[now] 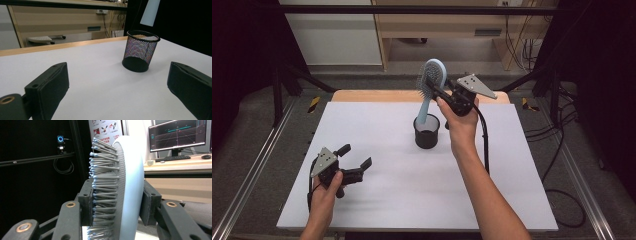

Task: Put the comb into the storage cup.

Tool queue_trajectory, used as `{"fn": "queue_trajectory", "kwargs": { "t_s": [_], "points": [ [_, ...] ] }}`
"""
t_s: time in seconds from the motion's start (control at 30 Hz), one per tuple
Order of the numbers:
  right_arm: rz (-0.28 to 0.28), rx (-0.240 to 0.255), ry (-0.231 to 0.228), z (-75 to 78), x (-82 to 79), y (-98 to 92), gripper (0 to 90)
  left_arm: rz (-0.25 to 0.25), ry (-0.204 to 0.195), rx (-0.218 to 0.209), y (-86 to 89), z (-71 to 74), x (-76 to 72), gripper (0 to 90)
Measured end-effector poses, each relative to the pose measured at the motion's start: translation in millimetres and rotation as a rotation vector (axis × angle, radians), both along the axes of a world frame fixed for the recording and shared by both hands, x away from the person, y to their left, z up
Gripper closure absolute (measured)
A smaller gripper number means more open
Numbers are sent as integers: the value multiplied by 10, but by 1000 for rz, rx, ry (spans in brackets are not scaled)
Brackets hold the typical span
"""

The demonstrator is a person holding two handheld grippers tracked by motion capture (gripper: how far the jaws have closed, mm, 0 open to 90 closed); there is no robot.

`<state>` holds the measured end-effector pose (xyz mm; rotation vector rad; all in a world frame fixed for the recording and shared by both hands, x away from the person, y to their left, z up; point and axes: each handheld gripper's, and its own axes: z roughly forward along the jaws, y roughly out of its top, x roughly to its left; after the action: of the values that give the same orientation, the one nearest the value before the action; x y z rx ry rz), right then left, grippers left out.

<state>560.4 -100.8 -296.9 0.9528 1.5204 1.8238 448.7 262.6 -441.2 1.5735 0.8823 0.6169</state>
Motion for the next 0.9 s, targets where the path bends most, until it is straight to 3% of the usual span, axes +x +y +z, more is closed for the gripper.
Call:
{"fn": "queue_trajectory", "kwargs": {
  "t_s": [0.4, 0.9],
  "points": [
    [-20, -34, -23, -7, -7, 10, 546, 4, -2, -2, 15, 1, 3, 39],
    [-22, -60, -14, -60, -4, 29, 545, 7, -6, -4, 28, 7, 0, 39]
  ]
}}
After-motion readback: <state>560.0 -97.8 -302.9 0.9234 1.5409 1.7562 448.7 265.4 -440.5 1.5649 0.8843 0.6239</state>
